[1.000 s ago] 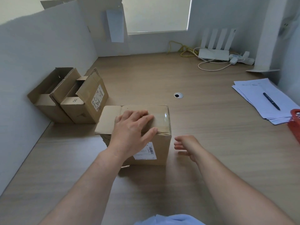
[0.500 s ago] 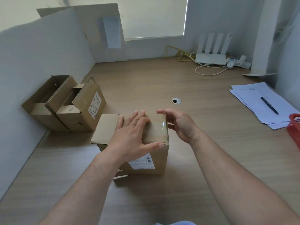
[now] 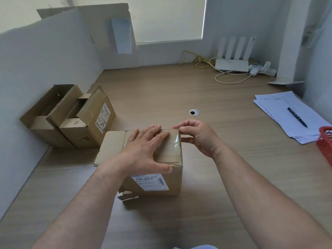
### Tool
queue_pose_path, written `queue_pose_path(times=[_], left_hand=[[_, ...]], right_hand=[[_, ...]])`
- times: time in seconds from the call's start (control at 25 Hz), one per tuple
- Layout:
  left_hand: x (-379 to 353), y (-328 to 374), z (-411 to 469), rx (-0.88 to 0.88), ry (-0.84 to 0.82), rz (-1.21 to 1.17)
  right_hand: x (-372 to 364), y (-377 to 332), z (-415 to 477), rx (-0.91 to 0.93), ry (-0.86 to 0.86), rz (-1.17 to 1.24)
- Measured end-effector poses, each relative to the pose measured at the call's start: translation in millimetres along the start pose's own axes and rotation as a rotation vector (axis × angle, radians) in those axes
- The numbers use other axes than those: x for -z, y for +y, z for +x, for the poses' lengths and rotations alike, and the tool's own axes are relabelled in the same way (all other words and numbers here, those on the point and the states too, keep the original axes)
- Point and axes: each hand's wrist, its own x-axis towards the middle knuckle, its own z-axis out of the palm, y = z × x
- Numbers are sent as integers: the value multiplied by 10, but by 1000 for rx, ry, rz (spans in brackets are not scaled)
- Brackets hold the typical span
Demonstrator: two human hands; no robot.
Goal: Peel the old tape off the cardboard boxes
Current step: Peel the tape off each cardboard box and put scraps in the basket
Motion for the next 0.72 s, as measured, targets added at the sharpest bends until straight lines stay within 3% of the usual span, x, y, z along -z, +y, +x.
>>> queue_pose_path(times=[0.24, 0.72], left_hand=[[14, -107, 4, 75, 105, -54], [-64, -147, 112, 81, 179, -51]], right_hand=[[-106, -36, 5, 173, 223, -303], [-22, -147, -345, 353, 217, -442]])
